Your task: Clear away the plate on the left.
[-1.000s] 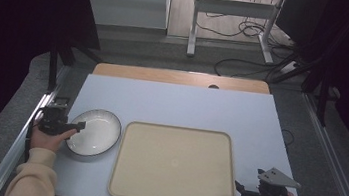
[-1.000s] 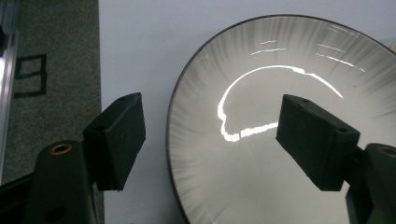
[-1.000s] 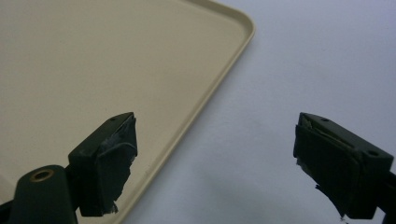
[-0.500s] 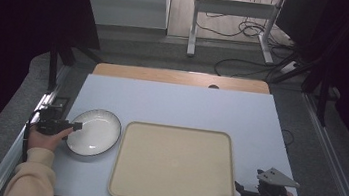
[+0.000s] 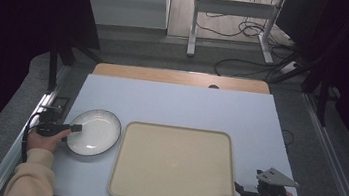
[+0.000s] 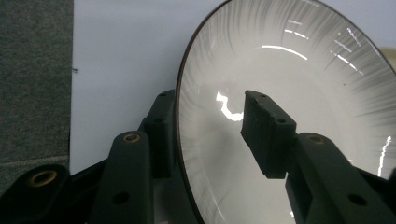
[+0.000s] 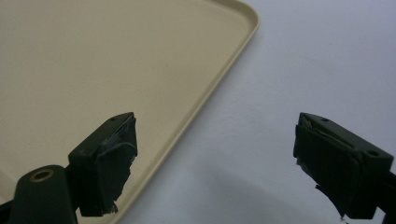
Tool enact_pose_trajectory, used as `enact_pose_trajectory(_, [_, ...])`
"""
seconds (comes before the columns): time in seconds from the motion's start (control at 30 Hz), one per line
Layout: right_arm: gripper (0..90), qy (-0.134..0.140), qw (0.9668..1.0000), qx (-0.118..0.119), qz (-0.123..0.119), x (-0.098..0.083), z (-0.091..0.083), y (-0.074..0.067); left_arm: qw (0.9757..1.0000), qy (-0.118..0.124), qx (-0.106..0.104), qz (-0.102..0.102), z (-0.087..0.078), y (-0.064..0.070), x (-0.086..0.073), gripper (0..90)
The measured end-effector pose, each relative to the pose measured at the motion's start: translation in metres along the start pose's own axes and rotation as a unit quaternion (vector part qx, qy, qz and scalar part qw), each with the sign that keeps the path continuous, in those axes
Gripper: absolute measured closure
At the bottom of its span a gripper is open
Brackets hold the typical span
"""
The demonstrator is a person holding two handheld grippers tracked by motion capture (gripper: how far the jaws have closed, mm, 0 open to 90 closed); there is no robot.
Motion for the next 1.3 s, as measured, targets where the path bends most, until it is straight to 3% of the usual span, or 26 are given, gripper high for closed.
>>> enact_pose_trajectory(0.13, [13.7,-0.001,1.0,0.0,-0.001,0.0,0.0,0.0,0.9999,0.002,-0.007,-0.01,0.0,-0.002,-0.002,62.7])
enact_pose_trajectory(0.3, [13.7,-0.004,1.0,0.0,0.0,-0.001,0.001,0.001,0.9999,-0.009,-0.009,-0.009,0.004,-0.003,-0.002,63.4])
enact_pose_trajectory(0.73, [13.7,-0.007,1.0,-0.003,0.0,-0.001,0.002,0.002,0.999,-0.004,-0.028,-0.035,-0.001,-0.007,-0.002,73.9])
enact_pose_trajectory(1.1, [13.8,-0.003,1.0,-0.005,0.002,-0.001,0.001,0.002,0.9994,0.008,-0.028,-0.02,-0.016,-0.001,0.003,79.8])
enact_pose_trajectory(1.3, [13.8,-0.001,1.0,-0.008,0.003,0.0,0.0,0.004,0.9991,0.027,-0.03,-0.008,-0.024,0.005,0.01,83.0])
Point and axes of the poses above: each handheld gripper's, and its own axes: z roughly forward along the jaws, x roughly out of its top, y roughly to its right, the point moved 5 cm from there along z, roughly forward along the jaws, and after that the axes turned 15 degrees about z, right-handed, at the moved point
